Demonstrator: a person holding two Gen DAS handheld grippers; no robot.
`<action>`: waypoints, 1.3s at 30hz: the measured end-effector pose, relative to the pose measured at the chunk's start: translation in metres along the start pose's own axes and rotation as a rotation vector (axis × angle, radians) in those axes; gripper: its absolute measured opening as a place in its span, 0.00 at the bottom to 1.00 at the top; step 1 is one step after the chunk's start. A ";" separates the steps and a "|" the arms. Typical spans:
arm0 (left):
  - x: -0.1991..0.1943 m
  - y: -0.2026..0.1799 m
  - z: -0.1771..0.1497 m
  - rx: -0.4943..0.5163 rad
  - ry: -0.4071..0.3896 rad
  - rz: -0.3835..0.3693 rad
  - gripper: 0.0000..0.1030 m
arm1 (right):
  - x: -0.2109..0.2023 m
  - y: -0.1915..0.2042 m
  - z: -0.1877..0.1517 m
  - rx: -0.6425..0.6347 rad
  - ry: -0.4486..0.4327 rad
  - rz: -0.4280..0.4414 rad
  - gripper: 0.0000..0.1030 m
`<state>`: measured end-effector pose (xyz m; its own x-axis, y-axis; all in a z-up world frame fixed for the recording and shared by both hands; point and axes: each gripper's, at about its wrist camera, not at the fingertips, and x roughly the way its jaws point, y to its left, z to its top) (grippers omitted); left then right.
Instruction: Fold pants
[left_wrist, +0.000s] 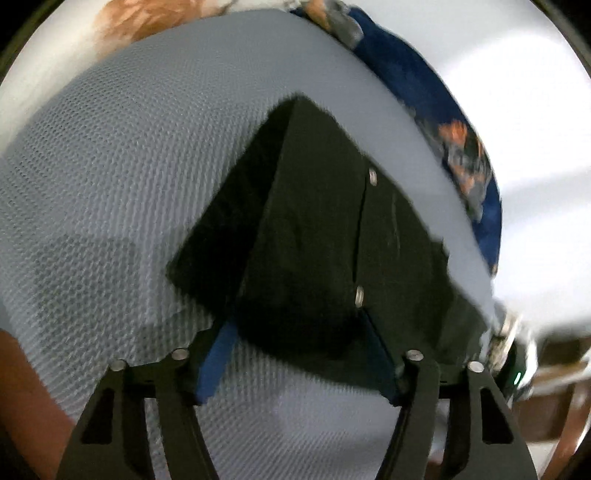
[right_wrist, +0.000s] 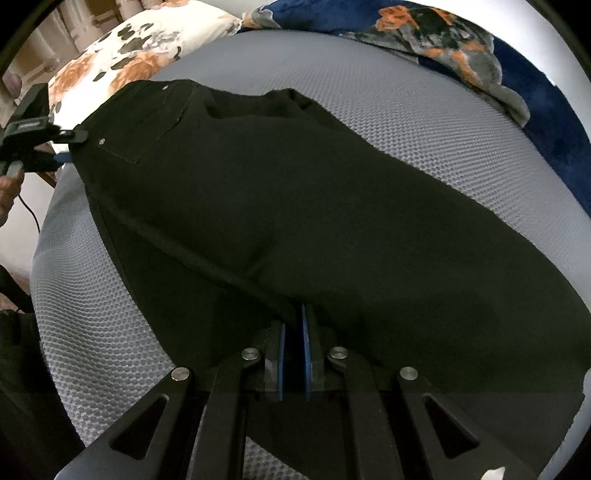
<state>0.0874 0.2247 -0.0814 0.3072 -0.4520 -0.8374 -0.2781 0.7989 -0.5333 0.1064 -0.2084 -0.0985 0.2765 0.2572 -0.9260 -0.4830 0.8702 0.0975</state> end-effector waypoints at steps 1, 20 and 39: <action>0.000 0.001 0.003 -0.006 -0.010 -0.001 0.34 | -0.005 0.001 -0.001 0.004 -0.012 -0.001 0.06; 0.006 -0.016 0.013 0.484 -0.024 0.165 0.19 | -0.014 0.035 -0.033 0.035 0.038 0.106 0.07; -0.010 -0.047 -0.024 0.781 -0.296 0.598 0.72 | -0.005 0.019 -0.033 0.080 0.061 0.147 0.09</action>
<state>0.0758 0.1817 -0.0511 0.5543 0.1364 -0.8211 0.1779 0.9442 0.2770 0.0683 -0.2073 -0.1041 0.1559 0.3599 -0.9199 -0.4459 0.8566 0.2596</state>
